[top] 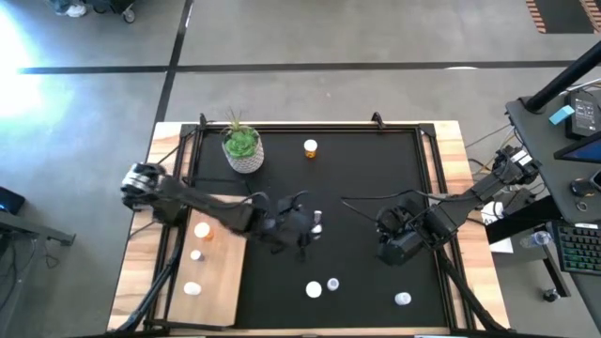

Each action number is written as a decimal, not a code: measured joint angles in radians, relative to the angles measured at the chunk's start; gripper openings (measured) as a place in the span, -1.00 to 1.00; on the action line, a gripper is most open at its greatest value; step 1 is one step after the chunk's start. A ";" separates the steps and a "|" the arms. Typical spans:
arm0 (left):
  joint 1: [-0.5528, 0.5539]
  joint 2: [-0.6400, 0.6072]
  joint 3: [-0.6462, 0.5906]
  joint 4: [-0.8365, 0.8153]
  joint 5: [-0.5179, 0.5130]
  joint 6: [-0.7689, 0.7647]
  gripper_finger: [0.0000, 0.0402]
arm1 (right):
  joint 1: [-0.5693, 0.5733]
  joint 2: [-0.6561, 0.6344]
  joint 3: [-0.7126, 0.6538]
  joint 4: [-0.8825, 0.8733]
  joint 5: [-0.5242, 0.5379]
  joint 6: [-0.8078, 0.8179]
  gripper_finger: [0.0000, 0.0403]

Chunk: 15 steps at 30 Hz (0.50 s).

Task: Pick and place medicine bottles onto shelf by color
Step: Put the bottom blue pill bottle on the shelf aligned with the other blue pill bottle

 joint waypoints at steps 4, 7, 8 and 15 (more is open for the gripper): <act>-0.105 -0.083 -0.003 -0.231 -0.126 -0.203 -0.47 | 0.000 0.000 0.000 -0.001 0.017 -0.046 -0.04; -0.189 -0.124 -0.017 -0.376 -0.204 -0.389 -0.47 | 0.000 0.000 0.000 0.000 0.046 -0.063 -0.04; -0.216 -0.135 -0.023 -0.408 -0.223 -0.449 -0.47 | 0.000 0.000 0.000 0.001 0.054 -0.070 -0.04; -0.376 -0.190 -0.109 -0.551 -0.256 -0.660 -0.47 | 0.000 0.000 -0.001 0.000 0.062 -0.106 -0.04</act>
